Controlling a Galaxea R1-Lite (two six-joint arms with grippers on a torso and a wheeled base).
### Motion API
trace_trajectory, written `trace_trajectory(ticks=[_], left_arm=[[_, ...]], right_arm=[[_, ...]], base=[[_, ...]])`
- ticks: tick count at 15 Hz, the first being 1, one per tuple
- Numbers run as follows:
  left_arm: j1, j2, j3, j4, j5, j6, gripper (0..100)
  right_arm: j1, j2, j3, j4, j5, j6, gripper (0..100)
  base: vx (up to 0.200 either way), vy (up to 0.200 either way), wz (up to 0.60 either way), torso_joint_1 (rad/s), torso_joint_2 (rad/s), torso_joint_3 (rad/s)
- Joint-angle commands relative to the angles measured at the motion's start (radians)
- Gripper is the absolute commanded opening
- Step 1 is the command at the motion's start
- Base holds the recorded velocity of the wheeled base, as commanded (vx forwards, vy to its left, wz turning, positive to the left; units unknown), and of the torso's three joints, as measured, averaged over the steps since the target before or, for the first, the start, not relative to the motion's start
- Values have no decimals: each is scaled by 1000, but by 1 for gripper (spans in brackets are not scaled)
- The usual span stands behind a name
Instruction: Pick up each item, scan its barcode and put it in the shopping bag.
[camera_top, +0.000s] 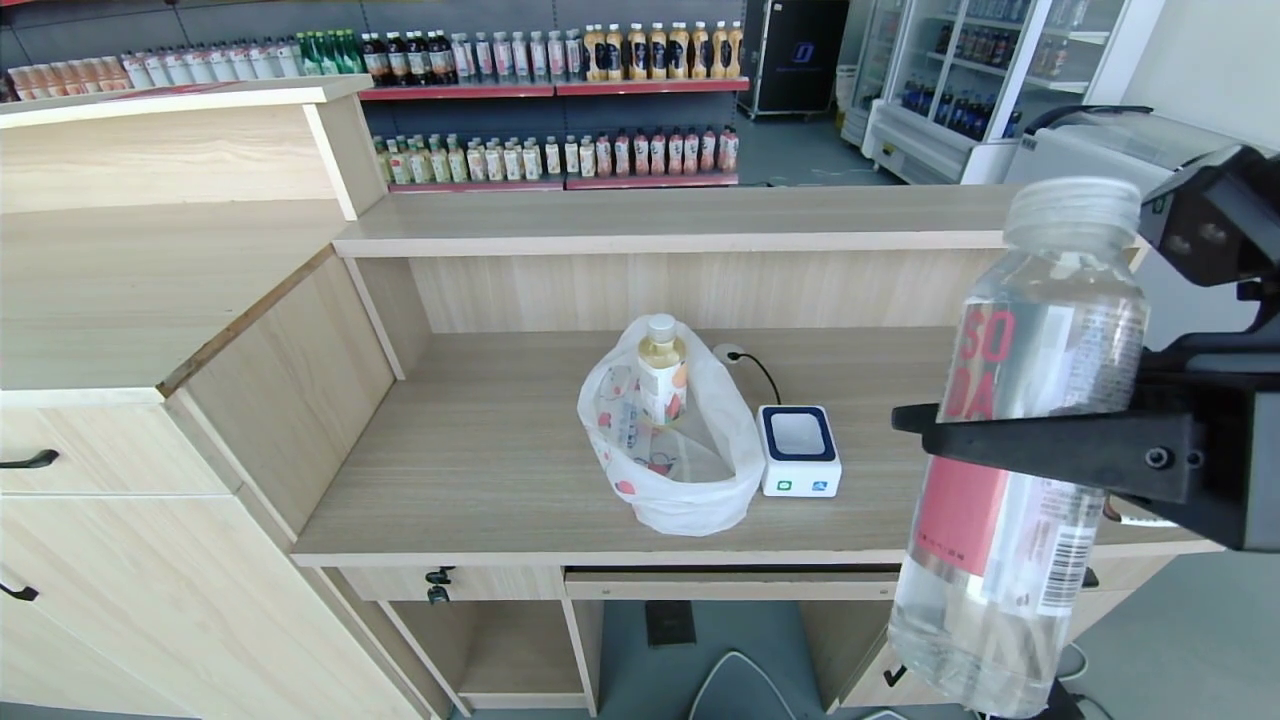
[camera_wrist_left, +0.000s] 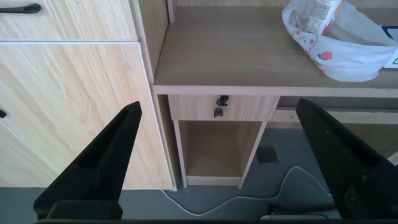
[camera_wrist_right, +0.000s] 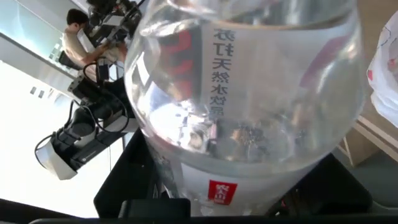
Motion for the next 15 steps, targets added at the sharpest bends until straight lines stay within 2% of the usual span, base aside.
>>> trace_trajectory(ticks=[1, 4, 15], left_arm=[[0, 2, 0, 0, 0, 0, 100], [0, 2, 0, 0, 0, 0, 100], [0, 2, 0, 0, 0, 0, 100]], right_arm=[[-1, -7, 4, -4, 1, 43, 0], [2, -8, 7, -1, -2, 101, 0], [17, -44, 47, 41, 2, 67, 0]], base=[[0, 0, 0, 0, 0, 0], [0, 0, 0, 0, 0, 0], [0, 0, 0, 0, 0, 0]])
